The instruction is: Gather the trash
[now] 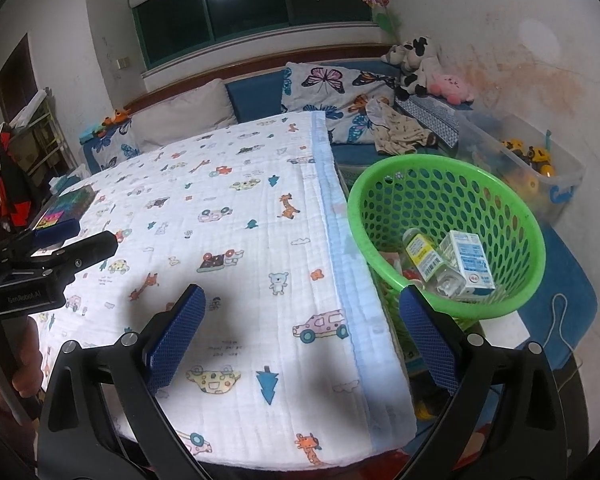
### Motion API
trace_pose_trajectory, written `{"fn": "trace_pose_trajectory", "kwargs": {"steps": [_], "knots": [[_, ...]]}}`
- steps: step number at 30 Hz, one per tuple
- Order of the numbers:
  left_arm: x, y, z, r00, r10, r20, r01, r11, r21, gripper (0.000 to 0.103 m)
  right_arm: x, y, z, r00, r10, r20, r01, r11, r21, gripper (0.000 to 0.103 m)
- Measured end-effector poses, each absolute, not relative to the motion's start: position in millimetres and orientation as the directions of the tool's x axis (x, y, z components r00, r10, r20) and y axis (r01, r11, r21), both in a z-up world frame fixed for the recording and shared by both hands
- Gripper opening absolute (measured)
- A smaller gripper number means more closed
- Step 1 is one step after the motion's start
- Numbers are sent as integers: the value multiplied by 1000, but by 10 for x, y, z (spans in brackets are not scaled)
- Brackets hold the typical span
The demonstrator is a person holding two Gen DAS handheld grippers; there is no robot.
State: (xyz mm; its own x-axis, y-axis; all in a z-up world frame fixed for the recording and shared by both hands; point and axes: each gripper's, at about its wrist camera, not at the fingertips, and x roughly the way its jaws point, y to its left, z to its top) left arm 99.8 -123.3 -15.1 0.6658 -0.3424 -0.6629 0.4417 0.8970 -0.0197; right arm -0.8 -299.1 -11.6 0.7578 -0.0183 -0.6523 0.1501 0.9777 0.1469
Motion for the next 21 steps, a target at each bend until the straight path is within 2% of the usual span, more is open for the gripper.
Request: {"fn": "trace_pose_trajectory", "kwargs": {"steps": [21], "knots": [[920,-1058,-119,697,-312,-645,394,919,-19,96,15,-2807,-49,766,3,-643,124,981,152,97]]}}
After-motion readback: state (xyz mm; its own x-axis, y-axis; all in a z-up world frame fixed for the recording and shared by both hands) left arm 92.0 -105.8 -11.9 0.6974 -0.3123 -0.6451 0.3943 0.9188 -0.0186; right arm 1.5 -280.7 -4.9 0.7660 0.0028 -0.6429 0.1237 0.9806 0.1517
